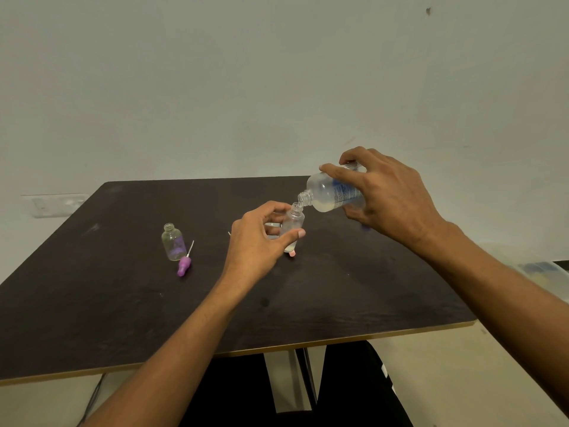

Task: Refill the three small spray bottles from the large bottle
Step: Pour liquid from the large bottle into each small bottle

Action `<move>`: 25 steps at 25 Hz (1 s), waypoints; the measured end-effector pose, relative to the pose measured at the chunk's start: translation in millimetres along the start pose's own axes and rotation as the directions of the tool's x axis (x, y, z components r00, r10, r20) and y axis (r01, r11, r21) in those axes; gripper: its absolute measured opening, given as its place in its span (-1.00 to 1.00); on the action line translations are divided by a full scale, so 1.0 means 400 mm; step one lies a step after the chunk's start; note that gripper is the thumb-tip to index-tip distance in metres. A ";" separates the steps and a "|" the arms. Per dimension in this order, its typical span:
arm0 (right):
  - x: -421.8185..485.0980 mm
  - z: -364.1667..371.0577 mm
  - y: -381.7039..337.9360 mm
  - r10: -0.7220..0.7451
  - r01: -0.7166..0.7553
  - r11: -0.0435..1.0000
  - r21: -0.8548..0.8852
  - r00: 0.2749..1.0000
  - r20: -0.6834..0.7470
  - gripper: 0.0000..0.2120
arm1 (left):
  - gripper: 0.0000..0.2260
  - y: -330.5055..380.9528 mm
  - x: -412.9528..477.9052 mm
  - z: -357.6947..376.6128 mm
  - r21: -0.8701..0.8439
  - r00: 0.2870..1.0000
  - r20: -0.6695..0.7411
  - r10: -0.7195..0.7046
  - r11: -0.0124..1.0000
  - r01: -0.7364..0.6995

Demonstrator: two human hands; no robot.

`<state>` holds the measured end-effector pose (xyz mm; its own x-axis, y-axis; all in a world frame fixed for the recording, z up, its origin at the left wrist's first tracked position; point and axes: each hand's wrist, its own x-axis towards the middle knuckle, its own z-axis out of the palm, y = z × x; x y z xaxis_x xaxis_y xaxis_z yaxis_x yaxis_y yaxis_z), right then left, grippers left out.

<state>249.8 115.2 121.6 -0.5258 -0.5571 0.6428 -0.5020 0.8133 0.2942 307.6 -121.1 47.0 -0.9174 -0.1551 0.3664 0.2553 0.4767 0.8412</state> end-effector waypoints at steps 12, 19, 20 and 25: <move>-0.004 0.010 0.000 0.008 -0.008 1.000 0.014 1.000 0.015 -0.28 | -0.56 -0.002 0.000 0.004 0.012 1.000 -0.012 0.001 1.000 -0.001; -0.006 0.012 0.004 0.006 -0.006 1.000 0.020 1.000 0.020 -0.28 | -0.54 -0.001 -0.001 0.006 0.014 1.000 -0.008 -0.009 1.000 0.009; -0.006 0.012 0.004 0.004 -0.004 1.000 0.019 1.000 0.022 -0.28 | -0.54 -0.002 0.000 0.007 0.015 1.000 -0.010 -0.010 1.000 0.010; -0.009 0.013 0.004 0.001 -0.002 1.000 0.014 1.000 0.022 -0.28 | -0.54 -0.008 -0.001 0.011 0.011 1.000 -0.007 -0.014 1.000 0.014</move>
<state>247.2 117.6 116.0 -0.5413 -0.5594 0.6278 -0.5106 0.8119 0.2832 305.7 -118.8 42.3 -0.9186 -0.1681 0.3575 0.2392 0.4836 0.8420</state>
